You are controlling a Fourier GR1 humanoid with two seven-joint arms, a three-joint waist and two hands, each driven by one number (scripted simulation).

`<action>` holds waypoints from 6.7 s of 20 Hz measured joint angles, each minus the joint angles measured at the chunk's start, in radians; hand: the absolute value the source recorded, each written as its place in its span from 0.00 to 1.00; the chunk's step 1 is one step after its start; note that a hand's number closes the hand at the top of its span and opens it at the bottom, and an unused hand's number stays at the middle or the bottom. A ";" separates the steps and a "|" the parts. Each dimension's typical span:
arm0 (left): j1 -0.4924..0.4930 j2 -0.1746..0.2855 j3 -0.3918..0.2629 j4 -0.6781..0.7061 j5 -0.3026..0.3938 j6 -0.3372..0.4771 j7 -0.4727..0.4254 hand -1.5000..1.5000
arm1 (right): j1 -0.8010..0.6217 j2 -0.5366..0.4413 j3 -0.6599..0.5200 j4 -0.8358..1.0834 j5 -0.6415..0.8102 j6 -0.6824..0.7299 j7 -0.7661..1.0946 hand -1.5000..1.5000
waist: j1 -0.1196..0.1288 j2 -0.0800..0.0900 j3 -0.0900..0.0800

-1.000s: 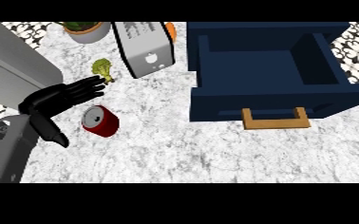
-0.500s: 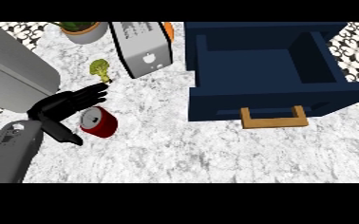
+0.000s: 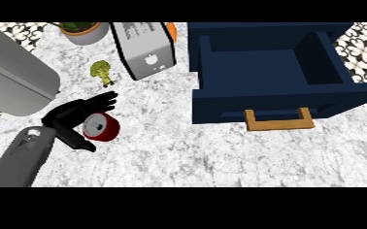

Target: Pick up the can, place it into the drawer and close the drawer

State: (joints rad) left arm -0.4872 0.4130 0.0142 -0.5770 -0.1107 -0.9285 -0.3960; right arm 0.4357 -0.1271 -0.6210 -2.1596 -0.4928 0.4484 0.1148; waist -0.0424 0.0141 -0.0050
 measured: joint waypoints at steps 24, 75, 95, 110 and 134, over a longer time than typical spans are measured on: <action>-0.080 -0.121 -0.078 0.081 0.126 -0.042 0.064 1.00 | 0.021 0.011 -0.024 -0.052 -0.055 -0.004 0.066 0.00 | 0.014 -0.009 0.002; -0.495 -0.413 -0.138 -0.555 0.394 1.445 0.569 1.00 | -0.004 0.100 -0.075 -0.109 -0.075 0.019 0.142 0.00 | 0.021 -0.013 0.005; -0.838 -0.413 -0.299 -0.121 0.696 1.558 0.408 1.00 | -0.037 0.094 -0.041 -0.132 -0.045 -0.008 0.160 0.00 | -0.008 -0.006 0.006; -0.914 -0.413 -0.481 0.057 0.892 1.611 0.338 0.00 | -0.066 0.084 -0.045 -0.143 -0.062 -0.012 0.194 0.00 | -0.036 0.000 0.007; -0.919 -0.413 -0.612 0.119 1.086 1.723 0.213 0.00 | -0.133 0.044 -0.062 -0.168 0.027 0.023 0.133 0.00 | -0.049 0.006 0.007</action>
State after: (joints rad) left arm -1.4064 0.0000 -0.5974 -0.4575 0.9752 0.7941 -0.1826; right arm 0.3030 -0.0828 -0.6834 -2.3273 -0.4653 0.4716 0.2482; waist -0.0912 0.0201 0.0020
